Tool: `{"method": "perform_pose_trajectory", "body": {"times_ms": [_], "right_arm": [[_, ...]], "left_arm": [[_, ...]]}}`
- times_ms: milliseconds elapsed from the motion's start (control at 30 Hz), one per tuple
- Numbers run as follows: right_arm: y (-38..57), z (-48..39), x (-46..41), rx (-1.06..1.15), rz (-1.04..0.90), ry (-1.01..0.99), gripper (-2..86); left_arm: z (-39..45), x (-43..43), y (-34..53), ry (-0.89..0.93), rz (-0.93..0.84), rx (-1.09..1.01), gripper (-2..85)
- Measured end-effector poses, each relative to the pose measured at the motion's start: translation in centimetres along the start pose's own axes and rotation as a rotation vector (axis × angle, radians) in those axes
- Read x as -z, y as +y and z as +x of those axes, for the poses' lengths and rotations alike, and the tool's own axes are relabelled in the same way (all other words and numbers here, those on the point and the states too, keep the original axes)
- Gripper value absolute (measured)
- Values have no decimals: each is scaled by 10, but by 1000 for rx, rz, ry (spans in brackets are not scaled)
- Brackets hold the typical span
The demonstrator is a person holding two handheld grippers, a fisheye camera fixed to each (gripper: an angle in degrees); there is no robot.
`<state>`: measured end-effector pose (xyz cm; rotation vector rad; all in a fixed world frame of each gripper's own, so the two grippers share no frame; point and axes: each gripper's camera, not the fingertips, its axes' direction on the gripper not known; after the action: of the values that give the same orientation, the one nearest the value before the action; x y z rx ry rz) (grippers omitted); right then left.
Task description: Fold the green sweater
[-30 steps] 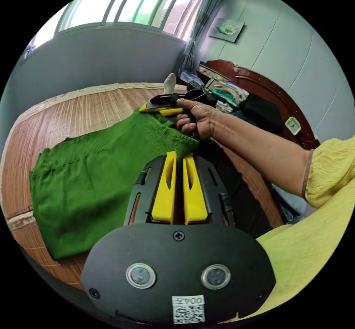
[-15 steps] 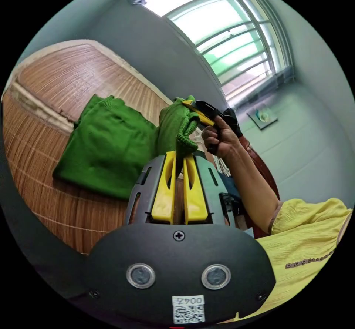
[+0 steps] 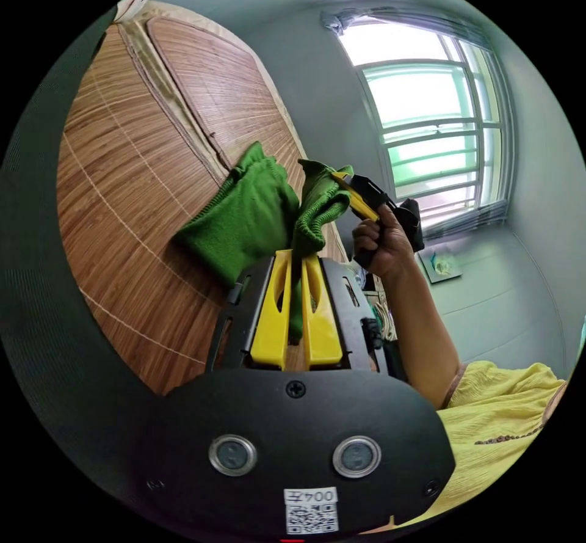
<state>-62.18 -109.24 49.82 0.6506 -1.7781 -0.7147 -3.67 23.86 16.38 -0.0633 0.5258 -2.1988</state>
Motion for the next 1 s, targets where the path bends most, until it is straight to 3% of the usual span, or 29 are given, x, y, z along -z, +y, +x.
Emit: {"method": "perform_pose_trajectory", "body": {"times_ms": [333, 467, 700, 867, 1000], "right_arm": [[0, 20, -86, -3, -73, 61, 54], [-6, 26, -114, 50, -144, 63, 93], [7, 6, -42, 304, -7, -13, 136], [98, 33, 11, 413, 11, 115, 172], [168, 95, 12, 240, -51, 86, 167]], "left_arm": [[-17, -4, -2, -195, 3, 40, 27], [-16, -8, 1, -227, 12, 53, 28], [8, 3, 17, -269, 114, 32, 21], [72, 17, 34, -403, 282, -205, 13], [106, -24, 26, -441, 153, -398, 11]]}}
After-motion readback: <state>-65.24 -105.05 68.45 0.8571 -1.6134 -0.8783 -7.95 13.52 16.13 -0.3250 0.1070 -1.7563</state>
